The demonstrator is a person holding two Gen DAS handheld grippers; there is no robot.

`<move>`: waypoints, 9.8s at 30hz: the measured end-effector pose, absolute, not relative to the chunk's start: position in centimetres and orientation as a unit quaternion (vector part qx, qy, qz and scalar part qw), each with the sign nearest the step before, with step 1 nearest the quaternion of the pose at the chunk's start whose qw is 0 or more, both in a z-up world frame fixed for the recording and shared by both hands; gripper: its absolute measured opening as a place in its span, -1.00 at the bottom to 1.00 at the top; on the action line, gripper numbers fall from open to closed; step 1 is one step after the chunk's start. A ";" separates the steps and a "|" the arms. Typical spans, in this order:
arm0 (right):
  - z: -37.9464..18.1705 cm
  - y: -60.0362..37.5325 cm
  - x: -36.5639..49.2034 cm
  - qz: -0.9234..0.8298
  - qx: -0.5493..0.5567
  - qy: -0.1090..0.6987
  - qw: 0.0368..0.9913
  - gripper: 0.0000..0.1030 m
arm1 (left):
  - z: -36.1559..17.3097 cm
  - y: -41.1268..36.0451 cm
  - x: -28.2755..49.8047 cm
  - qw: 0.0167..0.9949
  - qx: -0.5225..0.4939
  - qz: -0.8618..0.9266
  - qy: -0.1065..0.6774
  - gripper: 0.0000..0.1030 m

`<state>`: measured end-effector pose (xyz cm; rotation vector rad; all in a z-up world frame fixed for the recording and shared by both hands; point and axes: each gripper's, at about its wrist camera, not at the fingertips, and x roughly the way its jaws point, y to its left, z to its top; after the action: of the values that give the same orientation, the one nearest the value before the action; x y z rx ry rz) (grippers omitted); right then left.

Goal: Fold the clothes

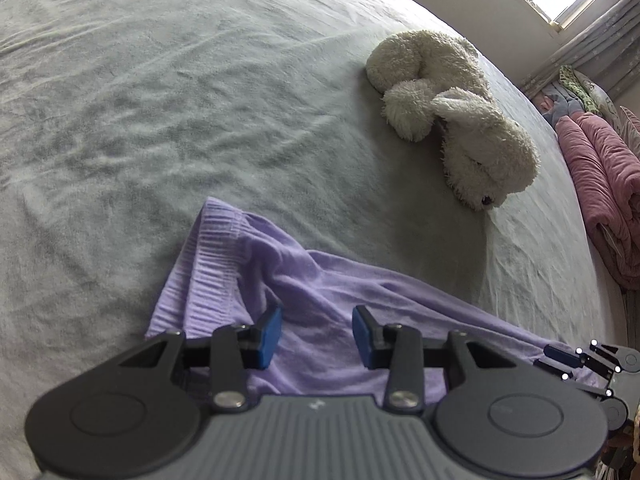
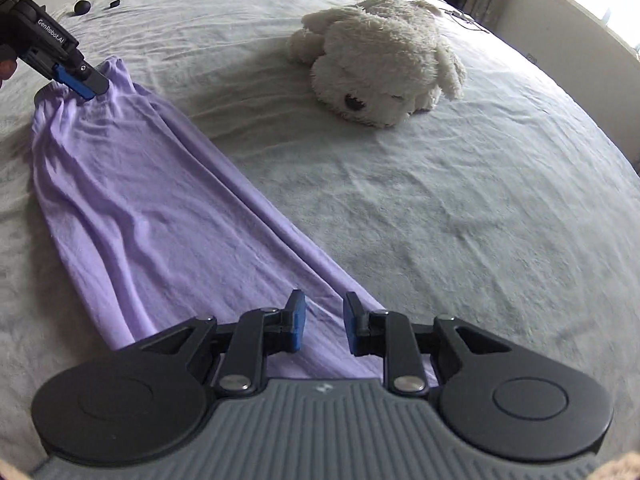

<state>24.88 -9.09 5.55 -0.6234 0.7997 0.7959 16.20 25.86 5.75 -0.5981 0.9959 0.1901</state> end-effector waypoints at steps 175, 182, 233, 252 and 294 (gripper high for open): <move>1.6 -9.1 13.4 0.465 0.282 0.382 0.747 -0.45 | 5.7 26.6 15.0 0.823 -0.303 0.082 0.474 -0.35; 1.2 -10.3 13.2 0.455 0.288 0.385 0.750 -0.44 | 5.5 26.8 15.1 0.821 -0.301 0.085 0.478 -0.34; -0.3 -9.1 10.3 0.382 0.242 0.395 0.800 -0.87 | 7.0 31.8 11.3 0.840 -0.315 0.117 0.426 -0.27; 1.6 -7.4 6.4 0.318 0.181 0.377 0.851 -0.37 | 5.7 33.9 11.7 0.841 -0.359 0.057 0.401 -0.25; 6.2 17.0 11.7 0.346 -0.041 0.365 0.863 -0.90 | 2.9 38.9 9.7 0.806 -0.444 -0.080 0.384 -0.50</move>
<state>11.66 16.99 6.23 -0.0856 0.7648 0.7261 9.71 38.89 2.92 -0.9510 0.8218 -0.1703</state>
